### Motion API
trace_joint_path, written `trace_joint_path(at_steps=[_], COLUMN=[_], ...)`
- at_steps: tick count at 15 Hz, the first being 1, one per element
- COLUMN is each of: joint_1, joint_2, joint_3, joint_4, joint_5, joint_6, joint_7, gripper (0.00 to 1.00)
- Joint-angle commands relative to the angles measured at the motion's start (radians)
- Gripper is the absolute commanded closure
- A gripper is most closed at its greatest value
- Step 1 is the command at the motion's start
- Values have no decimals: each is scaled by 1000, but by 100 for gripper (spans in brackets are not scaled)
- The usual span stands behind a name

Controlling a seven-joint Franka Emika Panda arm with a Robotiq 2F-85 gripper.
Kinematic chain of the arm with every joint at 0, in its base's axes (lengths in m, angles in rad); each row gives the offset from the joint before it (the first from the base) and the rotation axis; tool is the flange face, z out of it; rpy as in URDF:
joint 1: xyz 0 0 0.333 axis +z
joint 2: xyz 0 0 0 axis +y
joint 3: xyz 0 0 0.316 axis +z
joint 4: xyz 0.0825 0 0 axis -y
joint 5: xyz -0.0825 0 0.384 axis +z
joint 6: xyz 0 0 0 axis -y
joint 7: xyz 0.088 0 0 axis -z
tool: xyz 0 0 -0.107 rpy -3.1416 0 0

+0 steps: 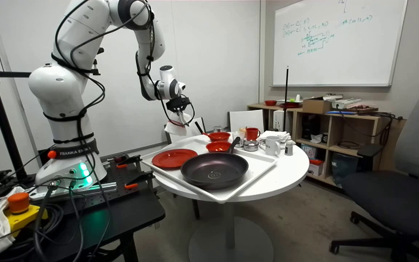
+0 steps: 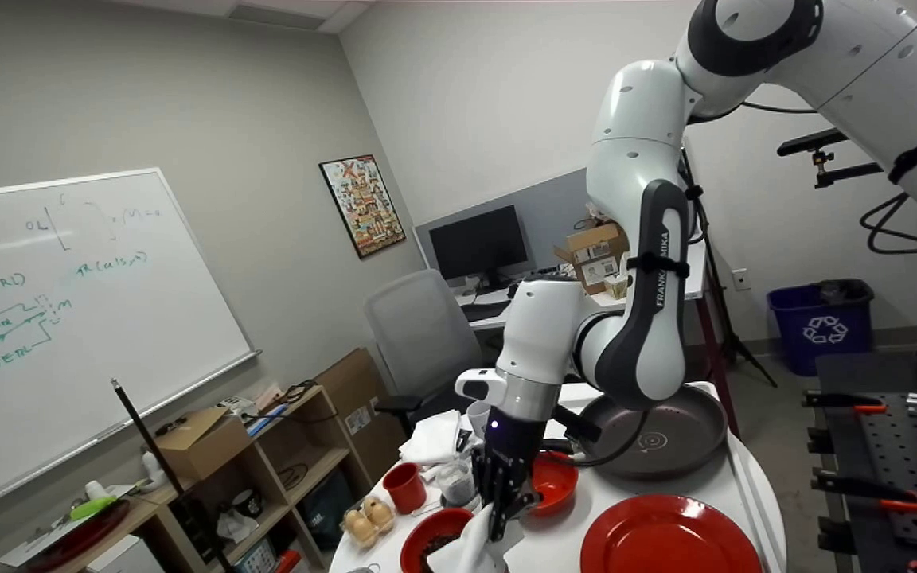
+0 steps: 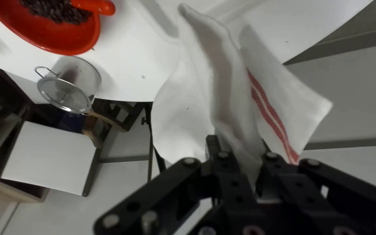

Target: Use the red and white towel to wipe the black pan

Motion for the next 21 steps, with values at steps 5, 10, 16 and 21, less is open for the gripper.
trace_joint_path(at_steps=[5, 10, 16, 21], joint_1=[-248, -495, -787, -999], joint_2=[-227, -276, -247, -219], joint_3=[96, 220, 363, 482], joint_4=[-275, -364, -387, -398], joint_5=[90, 66, 42, 57], joint_6=[177, 214, 182, 89], joint_7=[231, 420, 622, 747], gripper=[97, 97, 97, 97])
